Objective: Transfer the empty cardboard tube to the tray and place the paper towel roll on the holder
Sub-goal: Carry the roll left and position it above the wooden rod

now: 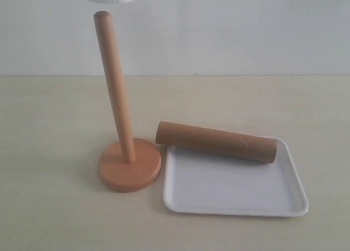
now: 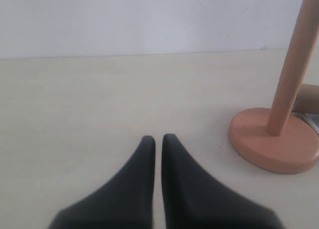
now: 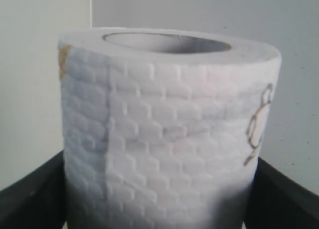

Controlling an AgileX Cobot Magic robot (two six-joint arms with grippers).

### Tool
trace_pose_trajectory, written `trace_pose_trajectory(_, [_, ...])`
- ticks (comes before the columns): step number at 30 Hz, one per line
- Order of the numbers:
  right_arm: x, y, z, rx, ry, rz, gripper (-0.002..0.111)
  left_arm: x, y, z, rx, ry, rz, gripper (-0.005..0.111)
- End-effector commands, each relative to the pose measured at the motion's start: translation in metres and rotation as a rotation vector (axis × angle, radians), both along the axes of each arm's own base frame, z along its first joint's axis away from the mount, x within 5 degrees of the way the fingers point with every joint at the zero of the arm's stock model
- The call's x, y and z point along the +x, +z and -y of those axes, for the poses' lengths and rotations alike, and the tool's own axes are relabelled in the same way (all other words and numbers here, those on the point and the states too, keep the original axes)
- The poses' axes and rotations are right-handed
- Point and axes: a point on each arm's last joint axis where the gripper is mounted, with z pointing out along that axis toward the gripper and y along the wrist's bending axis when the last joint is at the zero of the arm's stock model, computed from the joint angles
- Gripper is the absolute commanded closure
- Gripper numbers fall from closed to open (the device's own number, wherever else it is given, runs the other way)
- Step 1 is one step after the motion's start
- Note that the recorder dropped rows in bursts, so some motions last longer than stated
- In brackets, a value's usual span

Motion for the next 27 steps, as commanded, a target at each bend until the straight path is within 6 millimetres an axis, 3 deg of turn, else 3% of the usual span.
trace_pose_trajectory(1, [-0.002, 0.005, -0.014, -0.005, 0.026, 0.036, 0.109, 0.0, -0.001, 0.0, 0.003, 0.001, 0.001, 0.103])
trace_pose_trajectory(20, [0.022, -0.026, -0.043, -0.08, 0.027, 0.047, 0.109, 0.0, -0.001, 0.0, 0.003, 0.001, 0.001, 0.103])
trace_pose_trajectory(27, [0.023, -0.038, -0.044, -0.096, 0.031, 0.045, 0.109, 0.0, -0.001, 0.0, 0.003, 0.001, 0.001, 0.103])
